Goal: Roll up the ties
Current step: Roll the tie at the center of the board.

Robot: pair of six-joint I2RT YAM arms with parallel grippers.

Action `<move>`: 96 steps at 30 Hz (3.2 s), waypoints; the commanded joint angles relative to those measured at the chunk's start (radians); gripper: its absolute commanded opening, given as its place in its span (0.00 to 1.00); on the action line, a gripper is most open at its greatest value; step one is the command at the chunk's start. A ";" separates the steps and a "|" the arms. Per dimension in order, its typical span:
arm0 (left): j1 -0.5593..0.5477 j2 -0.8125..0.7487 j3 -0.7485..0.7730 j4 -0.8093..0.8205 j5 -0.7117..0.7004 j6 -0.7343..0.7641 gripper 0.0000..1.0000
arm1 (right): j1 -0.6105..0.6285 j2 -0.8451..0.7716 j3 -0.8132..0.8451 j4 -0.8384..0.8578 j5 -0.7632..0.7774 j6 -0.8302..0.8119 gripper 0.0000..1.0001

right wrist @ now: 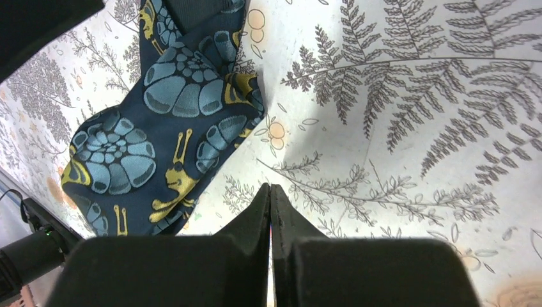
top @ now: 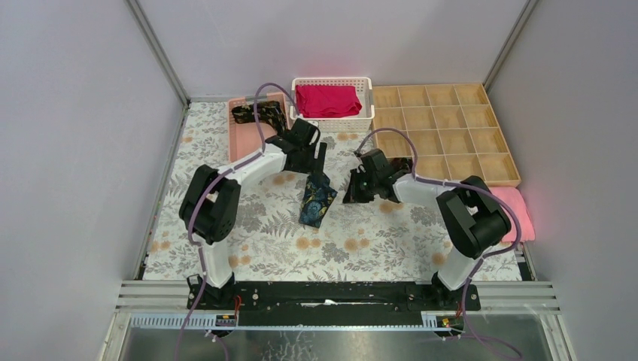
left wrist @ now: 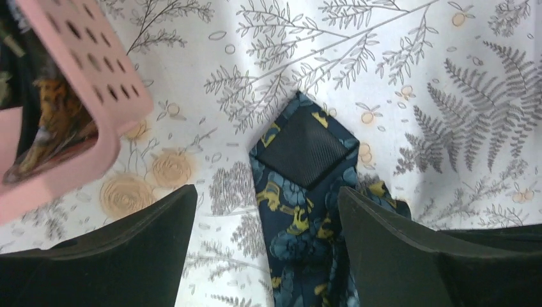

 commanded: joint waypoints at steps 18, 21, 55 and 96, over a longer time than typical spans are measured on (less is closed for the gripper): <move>-0.231 -0.058 0.017 -0.302 -0.145 -0.046 0.99 | 0.007 -0.548 -0.160 -0.230 0.073 -0.086 0.00; -0.233 -0.021 0.040 -0.323 -0.129 -0.041 0.99 | 0.008 -0.585 -0.174 -0.243 0.072 -0.086 0.00; -0.226 0.068 0.048 -0.254 -0.106 0.009 0.99 | 0.035 -0.674 -0.210 -0.253 0.087 -0.151 0.01; -0.121 0.157 -0.137 -0.002 0.259 0.084 0.99 | 0.848 0.095 0.270 -0.171 1.194 -0.666 0.93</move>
